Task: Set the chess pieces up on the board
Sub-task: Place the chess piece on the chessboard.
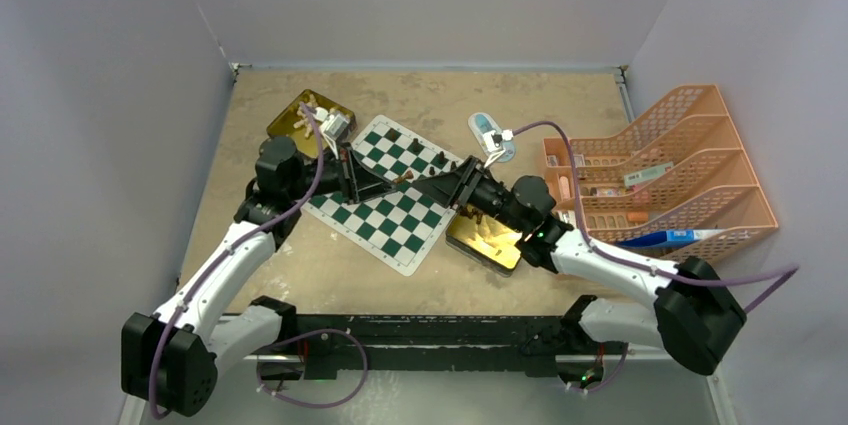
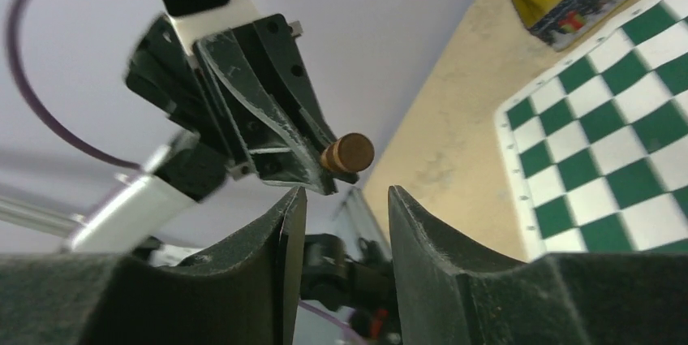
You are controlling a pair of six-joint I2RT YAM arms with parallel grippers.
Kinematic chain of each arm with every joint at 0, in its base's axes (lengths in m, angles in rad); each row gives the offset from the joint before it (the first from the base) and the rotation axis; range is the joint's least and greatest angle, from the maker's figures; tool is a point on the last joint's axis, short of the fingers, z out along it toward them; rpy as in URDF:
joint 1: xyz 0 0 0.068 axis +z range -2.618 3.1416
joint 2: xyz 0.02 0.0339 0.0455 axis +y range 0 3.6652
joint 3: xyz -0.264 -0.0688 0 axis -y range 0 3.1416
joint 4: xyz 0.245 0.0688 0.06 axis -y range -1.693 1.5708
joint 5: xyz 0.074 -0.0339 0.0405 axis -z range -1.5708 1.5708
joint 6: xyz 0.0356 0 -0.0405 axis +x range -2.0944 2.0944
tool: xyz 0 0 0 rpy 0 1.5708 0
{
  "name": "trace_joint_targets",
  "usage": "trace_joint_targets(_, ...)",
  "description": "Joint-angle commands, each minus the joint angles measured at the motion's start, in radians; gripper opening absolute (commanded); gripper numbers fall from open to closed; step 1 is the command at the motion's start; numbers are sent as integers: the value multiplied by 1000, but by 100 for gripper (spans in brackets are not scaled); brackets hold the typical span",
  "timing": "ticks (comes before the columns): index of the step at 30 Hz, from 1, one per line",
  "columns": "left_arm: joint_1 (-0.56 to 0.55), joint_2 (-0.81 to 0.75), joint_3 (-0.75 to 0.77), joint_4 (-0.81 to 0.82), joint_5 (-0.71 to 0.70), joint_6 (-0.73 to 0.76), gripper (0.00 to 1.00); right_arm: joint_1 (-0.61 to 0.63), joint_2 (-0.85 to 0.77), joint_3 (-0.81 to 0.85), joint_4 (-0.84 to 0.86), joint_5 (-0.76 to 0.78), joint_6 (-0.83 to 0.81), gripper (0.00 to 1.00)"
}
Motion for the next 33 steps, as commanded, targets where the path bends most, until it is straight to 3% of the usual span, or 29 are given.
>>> trace_joint_targets(1,4,-6,119,-231,66,211,0,2,-68,96,-199,-79,-391,45)
trace_joint_targets(3,4,0,172,-389,43,291,0,2,-94,150,-293,-60,-569,47)
trace_joint_targets(6,4,-28,181,-507,8,336,0,5,-115,139,-305,-102,-692,49)
trace_joint_targets(11,4,-45,128,-510,55,312,0,18,-165,118,-289,-125,-1015,45)
trace_joint_targets(16,4,-10,132,-579,20,328,0,20,-216,71,-233,-220,-1342,49)
trace_joint_targets(24,4,12,138,-553,77,329,0,42,-110,204,-541,-374,-1790,50)
trace_joint_targets(33,4,19,146,-529,94,342,0,72,-77,215,-512,-312,-1923,52)
